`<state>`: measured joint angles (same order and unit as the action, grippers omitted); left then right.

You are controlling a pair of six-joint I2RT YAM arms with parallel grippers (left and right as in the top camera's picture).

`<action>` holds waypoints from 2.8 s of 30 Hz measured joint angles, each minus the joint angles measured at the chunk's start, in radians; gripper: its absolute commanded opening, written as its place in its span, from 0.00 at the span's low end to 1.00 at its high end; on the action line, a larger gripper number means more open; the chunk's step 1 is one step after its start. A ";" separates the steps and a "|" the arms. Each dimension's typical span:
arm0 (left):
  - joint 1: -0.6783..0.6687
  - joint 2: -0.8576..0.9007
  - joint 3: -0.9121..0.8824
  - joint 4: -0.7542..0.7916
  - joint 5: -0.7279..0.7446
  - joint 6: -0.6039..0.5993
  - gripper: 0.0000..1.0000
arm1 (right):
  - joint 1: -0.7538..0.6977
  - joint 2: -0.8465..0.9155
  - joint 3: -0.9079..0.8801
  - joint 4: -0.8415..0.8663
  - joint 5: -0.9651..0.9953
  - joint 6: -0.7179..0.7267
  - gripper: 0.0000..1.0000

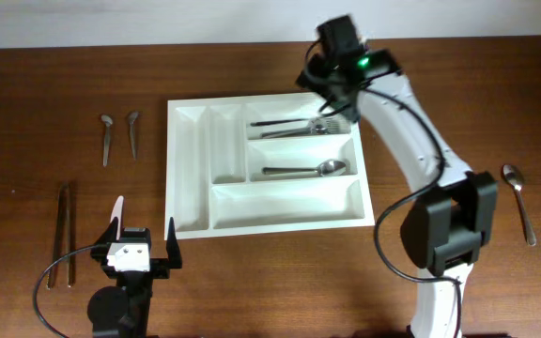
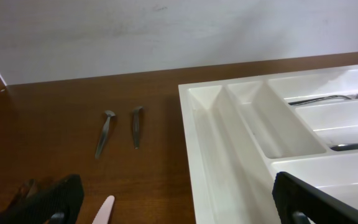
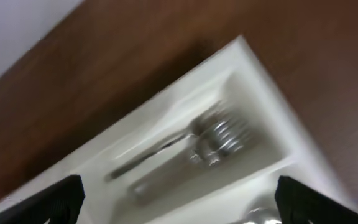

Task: Pack container
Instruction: 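Open the right gripper and lift it away from the spoon, then move the right gripper over the remaining spoon at the right edge, then lower the right gripper onto the spoon handle and close it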

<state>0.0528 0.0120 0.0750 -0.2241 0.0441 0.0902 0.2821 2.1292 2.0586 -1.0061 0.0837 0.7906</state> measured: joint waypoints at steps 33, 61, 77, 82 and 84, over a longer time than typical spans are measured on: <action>0.000 0.000 0.000 0.000 0.000 0.000 0.99 | -0.780 0.000 0.175 -0.583 0.037 -1.321 0.99; 0.000 0.000 0.000 0.000 0.000 0.000 0.99 | -0.952 0.003 -0.298 -0.209 0.024 -1.509 0.99; 0.000 0.000 0.000 0.000 0.000 0.000 0.99 | -0.986 0.044 -0.302 -0.166 -0.026 -1.509 0.99; 0.000 0.000 0.000 0.000 0.000 0.000 0.99 | -0.986 0.083 -0.303 -0.162 -0.031 -1.509 0.99; 0.000 0.000 0.000 0.000 0.000 0.000 0.99 | -0.986 0.094 -0.305 -0.151 -0.033 -1.508 0.99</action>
<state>0.0528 0.0120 0.0750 -0.2241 0.0441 0.0902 -0.7036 2.2230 1.7538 -1.1568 0.0505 -0.7177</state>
